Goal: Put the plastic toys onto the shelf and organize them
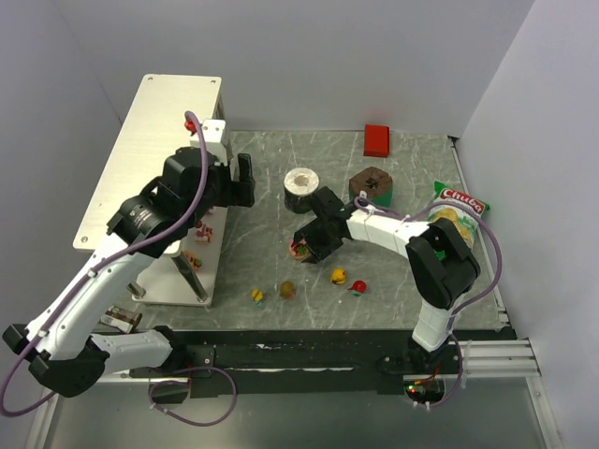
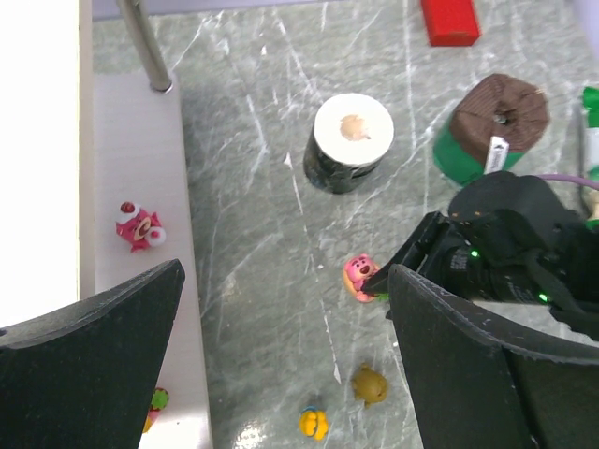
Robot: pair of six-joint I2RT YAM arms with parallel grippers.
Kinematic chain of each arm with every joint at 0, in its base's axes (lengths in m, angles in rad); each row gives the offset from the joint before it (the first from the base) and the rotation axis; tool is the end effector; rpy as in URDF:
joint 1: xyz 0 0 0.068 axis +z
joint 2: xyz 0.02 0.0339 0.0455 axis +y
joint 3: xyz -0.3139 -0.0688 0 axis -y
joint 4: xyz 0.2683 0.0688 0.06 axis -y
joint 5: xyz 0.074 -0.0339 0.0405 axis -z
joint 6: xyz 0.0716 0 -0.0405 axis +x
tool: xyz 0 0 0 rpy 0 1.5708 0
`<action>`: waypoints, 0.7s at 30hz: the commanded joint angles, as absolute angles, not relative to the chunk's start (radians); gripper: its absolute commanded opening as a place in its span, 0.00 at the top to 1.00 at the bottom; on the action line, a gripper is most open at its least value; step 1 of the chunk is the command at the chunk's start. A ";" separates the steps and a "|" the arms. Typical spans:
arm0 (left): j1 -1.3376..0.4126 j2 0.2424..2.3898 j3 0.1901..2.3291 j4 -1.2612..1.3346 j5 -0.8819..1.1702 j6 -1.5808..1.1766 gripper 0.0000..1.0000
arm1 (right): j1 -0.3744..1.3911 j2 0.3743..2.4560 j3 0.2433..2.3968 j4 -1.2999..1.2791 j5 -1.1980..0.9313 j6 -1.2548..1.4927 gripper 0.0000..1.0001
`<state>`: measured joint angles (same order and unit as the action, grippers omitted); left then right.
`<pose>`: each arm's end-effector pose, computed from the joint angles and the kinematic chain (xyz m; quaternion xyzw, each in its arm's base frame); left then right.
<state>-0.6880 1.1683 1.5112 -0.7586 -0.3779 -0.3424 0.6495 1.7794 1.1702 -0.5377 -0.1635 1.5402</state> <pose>0.2162 -0.1435 0.4923 0.0405 0.8283 -0.1273 0.5442 0.3106 0.2505 0.1844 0.4042 0.8867 0.2229 0.0251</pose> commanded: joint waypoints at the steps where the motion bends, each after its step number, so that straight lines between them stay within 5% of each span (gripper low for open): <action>1: -0.684 1.124 1.516 -0.687 -0.333 -0.305 0.04 | 0.629 1.802 1.157 -0.502 -0.106 1.548 0.44; 13: -0.684 1.120 1.523 -0.689 -0.342 -0.296 0.04 | 0.611 1.848 1.158 -0.463 -0.120 1.517 0.60; 21: -0.684 1.120 1.531 -0.690 -0.365 -0.295 0.04 | 0.609 1.868 1.259 -0.486 -0.132 1.373 0.94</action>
